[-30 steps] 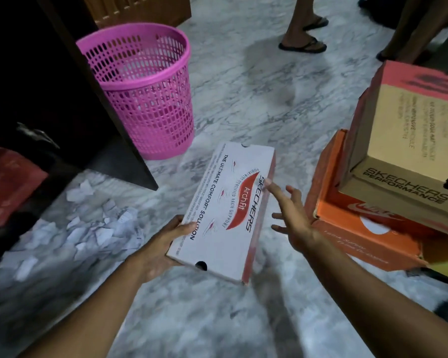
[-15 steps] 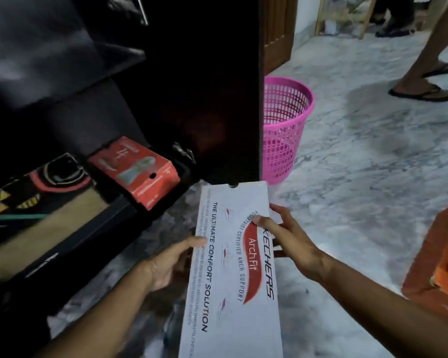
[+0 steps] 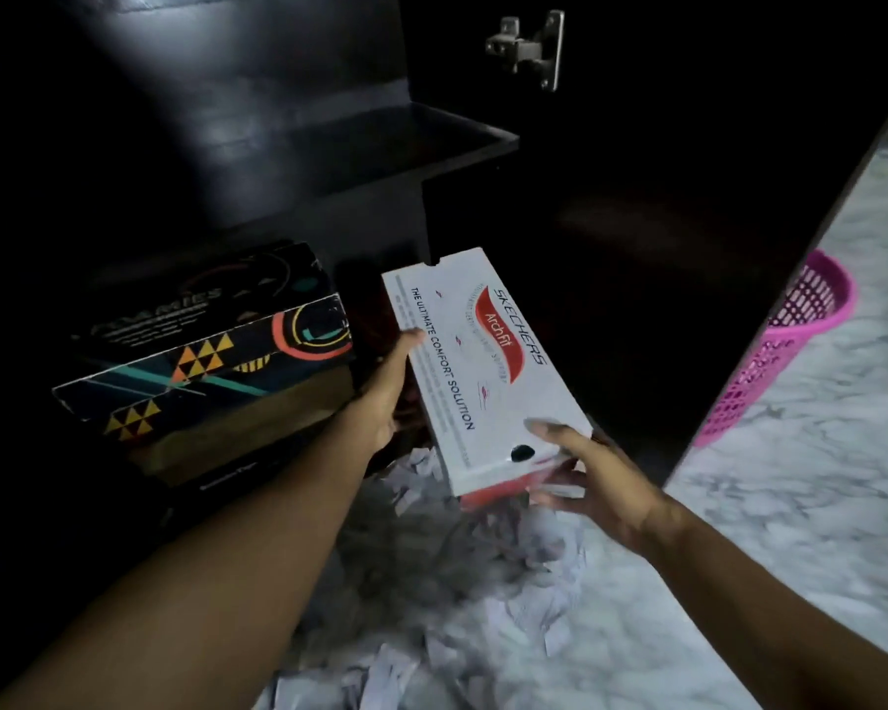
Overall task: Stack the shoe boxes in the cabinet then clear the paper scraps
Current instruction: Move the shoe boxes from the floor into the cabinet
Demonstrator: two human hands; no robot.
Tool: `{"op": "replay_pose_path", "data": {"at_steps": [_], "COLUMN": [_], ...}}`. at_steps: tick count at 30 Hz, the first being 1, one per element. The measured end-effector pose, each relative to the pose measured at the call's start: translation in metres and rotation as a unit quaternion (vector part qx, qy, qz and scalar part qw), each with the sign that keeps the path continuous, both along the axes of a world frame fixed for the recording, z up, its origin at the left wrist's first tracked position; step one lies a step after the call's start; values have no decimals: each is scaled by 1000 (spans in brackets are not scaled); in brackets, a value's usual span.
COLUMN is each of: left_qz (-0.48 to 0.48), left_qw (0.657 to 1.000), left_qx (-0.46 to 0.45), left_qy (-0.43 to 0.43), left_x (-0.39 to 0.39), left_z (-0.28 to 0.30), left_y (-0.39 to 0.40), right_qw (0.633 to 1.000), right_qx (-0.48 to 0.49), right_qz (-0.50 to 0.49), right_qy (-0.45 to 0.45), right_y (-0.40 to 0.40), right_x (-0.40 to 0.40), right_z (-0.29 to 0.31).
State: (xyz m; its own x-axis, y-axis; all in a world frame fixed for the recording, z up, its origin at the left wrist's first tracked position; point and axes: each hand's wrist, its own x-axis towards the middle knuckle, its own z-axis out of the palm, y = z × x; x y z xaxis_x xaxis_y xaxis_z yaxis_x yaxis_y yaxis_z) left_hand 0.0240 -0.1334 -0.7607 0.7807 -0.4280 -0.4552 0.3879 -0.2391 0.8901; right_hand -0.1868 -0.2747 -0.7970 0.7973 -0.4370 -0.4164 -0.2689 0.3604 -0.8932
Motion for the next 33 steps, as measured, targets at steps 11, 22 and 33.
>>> {"op": "replay_pose_path", "data": {"at_steps": [11, 22, 33], "left_qz": [61, 185, -54], "left_qw": [995, 981, 995], "left_qx": [72, -47, 39], "left_qy": [31, -21, -79], "left_x": [21, 33, -75], "left_z": [-44, -45, -25], "left_y": [6, -11, -40], "right_qw": [998, 974, 938], "right_qx": [-39, -212, -329], "right_qz": [-36, -43, -50], "right_qy": [-30, 71, 100], "right_y": [-10, -39, -7], "right_x": [161, 246, 54], "right_z": [-9, -39, 21]}}
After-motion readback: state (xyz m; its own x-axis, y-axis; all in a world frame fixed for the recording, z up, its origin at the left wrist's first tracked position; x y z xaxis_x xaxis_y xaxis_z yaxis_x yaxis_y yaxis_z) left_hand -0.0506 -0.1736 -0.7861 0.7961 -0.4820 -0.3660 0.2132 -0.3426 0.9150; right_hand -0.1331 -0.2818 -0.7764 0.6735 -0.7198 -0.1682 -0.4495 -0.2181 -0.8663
